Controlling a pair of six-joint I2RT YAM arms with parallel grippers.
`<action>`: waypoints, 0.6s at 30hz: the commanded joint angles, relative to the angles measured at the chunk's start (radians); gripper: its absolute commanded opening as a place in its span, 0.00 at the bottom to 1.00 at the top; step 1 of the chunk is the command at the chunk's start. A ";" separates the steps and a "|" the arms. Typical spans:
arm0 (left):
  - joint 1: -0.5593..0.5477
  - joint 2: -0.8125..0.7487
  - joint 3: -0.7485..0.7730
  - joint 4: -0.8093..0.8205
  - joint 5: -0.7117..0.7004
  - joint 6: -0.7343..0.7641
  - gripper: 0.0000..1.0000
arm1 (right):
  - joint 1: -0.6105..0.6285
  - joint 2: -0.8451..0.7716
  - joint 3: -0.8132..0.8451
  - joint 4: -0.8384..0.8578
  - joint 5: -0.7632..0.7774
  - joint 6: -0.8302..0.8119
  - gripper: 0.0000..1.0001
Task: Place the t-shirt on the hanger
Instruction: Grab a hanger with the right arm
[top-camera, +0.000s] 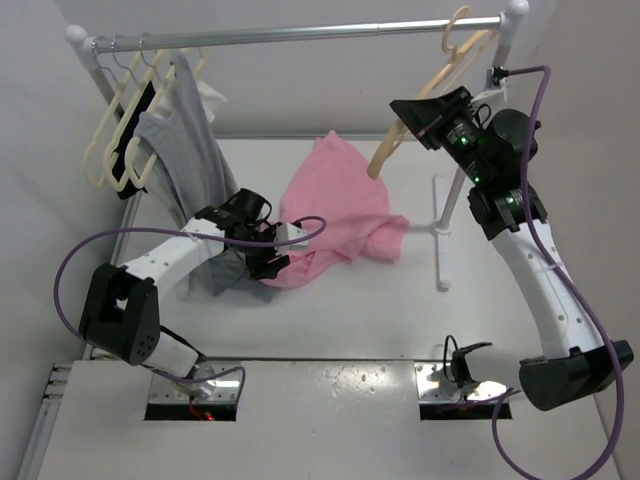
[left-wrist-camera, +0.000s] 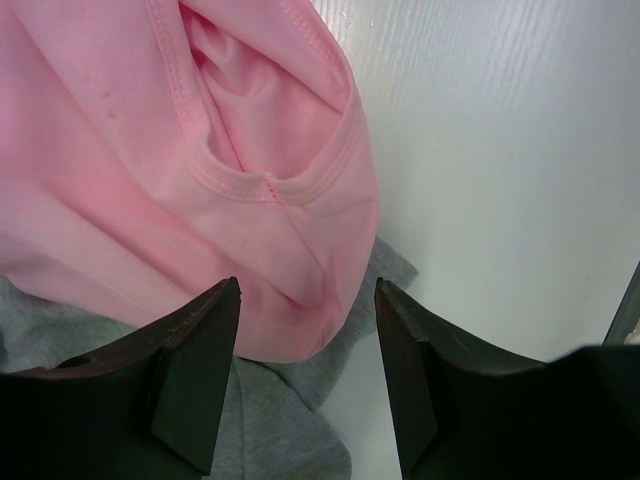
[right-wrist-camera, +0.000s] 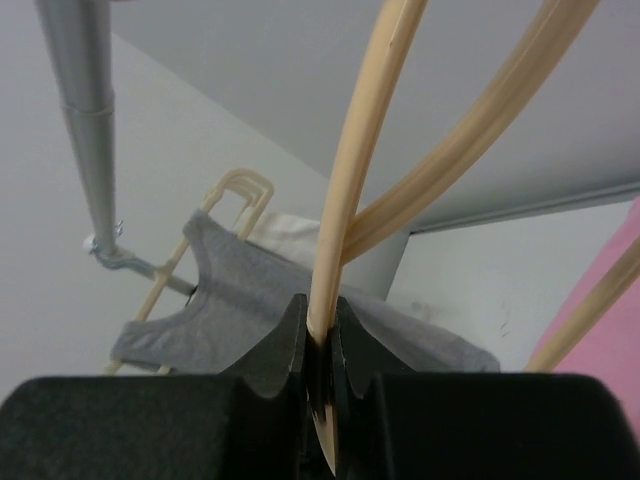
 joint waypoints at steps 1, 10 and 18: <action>-0.003 -0.021 0.006 0.007 0.018 -0.009 0.62 | 0.005 -0.033 0.012 0.126 -0.143 -0.012 0.00; -0.003 -0.039 0.072 -0.003 0.040 0.011 0.62 | 0.005 0.042 0.170 0.050 -0.499 -0.134 0.00; -0.003 -0.059 0.147 -0.048 0.069 0.113 0.62 | -0.004 -0.048 -0.017 -0.099 -0.617 -0.263 0.00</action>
